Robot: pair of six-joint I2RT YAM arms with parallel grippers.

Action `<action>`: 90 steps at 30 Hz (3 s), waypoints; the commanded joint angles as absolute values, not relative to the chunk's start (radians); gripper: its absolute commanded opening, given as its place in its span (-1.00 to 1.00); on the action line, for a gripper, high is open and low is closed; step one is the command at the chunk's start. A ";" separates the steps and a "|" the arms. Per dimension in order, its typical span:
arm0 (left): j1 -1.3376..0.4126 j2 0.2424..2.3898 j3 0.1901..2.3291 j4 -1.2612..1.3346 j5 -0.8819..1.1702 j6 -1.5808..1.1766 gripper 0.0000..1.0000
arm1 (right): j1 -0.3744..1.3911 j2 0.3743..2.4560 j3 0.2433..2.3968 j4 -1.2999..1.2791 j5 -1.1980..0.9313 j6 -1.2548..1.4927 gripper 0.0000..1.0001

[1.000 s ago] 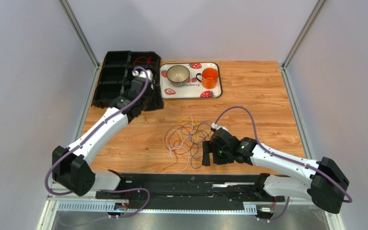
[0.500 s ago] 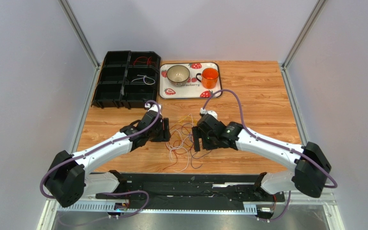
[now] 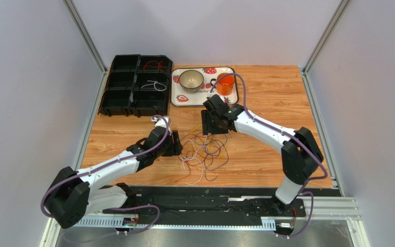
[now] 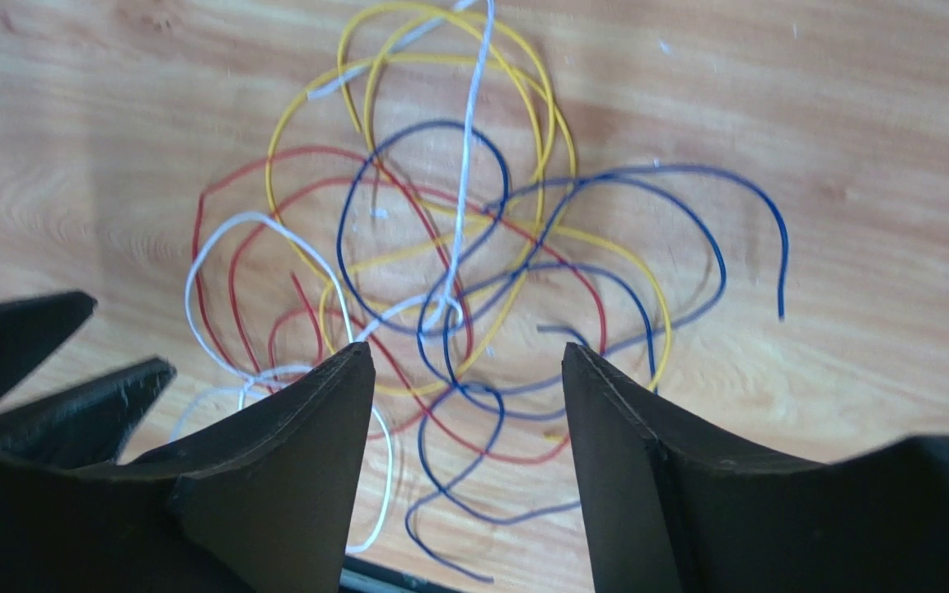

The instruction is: Untangle the cables

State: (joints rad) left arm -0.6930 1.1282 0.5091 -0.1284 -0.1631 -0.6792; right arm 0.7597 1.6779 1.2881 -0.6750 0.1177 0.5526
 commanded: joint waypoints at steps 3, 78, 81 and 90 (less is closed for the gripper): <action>-0.698 1.135 0.523 -0.057 -0.178 -0.698 0.31 | 0.726 1.790 1.405 -0.640 0.072 0.526 0.15; -1.052 0.991 0.667 0.247 -0.114 -0.243 0.22 | 0.735 1.077 1.378 -0.683 0.038 0.407 -1.00; -1.080 1.058 0.706 0.249 -0.109 -0.213 0.22 | 0.735 1.069 1.379 -0.692 0.041 0.403 -1.00; -1.088 1.184 0.761 0.265 -0.175 -0.189 -0.01 | 0.735 1.034 1.365 -0.707 0.040 0.400 -1.00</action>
State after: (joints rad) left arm -1.0840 1.1576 0.7101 0.2073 -0.1535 -0.2317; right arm 0.7319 1.0679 1.3716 -0.7166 0.0433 0.3962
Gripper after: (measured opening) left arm 0.544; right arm 0.009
